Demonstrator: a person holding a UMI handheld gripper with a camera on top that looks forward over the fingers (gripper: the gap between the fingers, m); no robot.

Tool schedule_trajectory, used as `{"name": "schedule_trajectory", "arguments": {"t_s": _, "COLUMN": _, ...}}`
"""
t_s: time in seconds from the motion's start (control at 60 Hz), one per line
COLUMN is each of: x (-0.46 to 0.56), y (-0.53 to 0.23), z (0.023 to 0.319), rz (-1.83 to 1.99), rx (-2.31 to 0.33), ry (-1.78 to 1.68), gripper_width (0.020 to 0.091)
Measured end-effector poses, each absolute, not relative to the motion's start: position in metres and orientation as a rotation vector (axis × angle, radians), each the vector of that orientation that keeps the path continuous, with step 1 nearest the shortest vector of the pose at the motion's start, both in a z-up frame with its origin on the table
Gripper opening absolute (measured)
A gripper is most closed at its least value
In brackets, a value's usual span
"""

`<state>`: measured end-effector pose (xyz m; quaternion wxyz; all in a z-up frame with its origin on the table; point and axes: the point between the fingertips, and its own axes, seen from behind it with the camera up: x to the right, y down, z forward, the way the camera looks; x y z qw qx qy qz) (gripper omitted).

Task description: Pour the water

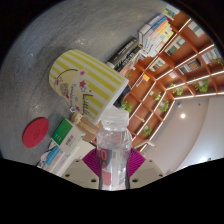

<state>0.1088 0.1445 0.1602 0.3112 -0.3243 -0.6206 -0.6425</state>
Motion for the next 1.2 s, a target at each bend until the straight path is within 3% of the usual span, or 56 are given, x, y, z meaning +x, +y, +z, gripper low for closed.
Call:
{"name": "schedule_trajectory", "arguments": {"t_s": 0.283, "x": 0.113, "y": 0.13, "z": 0.164, "rz": -1.472, "rx": -1.046, "ry": -1.453, "gripper_width": 0.0332}}
{"name": "schedule_trajectory", "arguments": {"t_s": 0.517, "x": 0.137, "y": 0.106, "z": 0.154, "rz": -0.684, "rx": -1.597, "ry": -0.849, "gripper_width": 0.0347}}
{"name": "schedule_trajectory", "arguments": {"t_s": 0.65, "x": 0.146, "y": 0.108, "z": 0.134, "rz": -0.192, "rx": -1.755, "ry": -0.516, "gripper_width": 0.0347}}
{"name": "schedule_trajectory", "arguments": {"t_s": 0.783, "x": 0.15, "y": 0.119, "z": 0.117, "rz": 0.104, "rx": -1.771, "ry": -0.311, "gripper_width": 0.0347}}
{"name": "schedule_trajectory", "arguments": {"t_s": 1.017, "x": 0.147, "y": 0.125, "z": 0.093, "rz": 0.184, "rx": -1.752, "ry": -0.302, "gripper_width": 0.033}}
{"name": "schedule_trajectory", "arguments": {"t_s": 1.2, "x": 0.149, "y": 0.124, "z": 0.098, "rz": 0.164, "rx": -1.716, "ry": -0.27, "gripper_width": 0.0348}}
